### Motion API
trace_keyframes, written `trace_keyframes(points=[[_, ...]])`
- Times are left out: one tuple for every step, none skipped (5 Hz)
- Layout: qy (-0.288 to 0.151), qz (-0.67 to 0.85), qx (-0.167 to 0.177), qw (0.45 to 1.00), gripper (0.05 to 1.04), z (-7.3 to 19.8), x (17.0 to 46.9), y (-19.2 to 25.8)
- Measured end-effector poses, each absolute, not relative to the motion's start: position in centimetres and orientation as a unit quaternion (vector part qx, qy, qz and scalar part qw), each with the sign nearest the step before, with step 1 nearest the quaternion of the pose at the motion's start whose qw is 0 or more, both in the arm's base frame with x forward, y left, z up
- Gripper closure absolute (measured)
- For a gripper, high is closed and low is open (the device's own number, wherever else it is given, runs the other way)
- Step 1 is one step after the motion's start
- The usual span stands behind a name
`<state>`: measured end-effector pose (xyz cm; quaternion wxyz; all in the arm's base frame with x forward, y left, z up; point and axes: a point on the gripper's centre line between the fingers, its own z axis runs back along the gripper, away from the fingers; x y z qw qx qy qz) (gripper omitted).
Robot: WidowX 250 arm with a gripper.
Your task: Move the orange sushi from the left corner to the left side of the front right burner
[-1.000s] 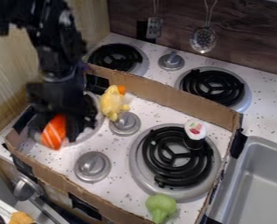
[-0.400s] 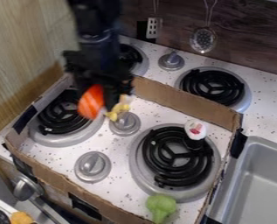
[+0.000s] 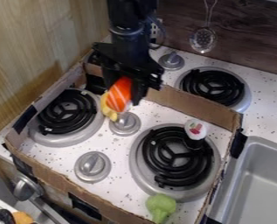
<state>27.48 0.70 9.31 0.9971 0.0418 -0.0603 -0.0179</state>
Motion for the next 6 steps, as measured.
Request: trace_keyframes(points=[[-0.060,-0.003,0.030,0.998,0.498,7.9,26.9,-0.5],[-0.053,0.003,0.020,0.998,0.498,6.1,26.3,-0.8],[-0.060,-0.002,0.017,0.998,0.498,5.3,26.3,-0.8],[-0.061,0.005,0.019,0.998,0.498,4.3,26.2,0.1],[-0.059,0.007,0.015,0.998,0.498,2.8,25.9,0.7],[-0.059,0.011,0.013,0.998,0.498,1.5,25.5,1.4]])
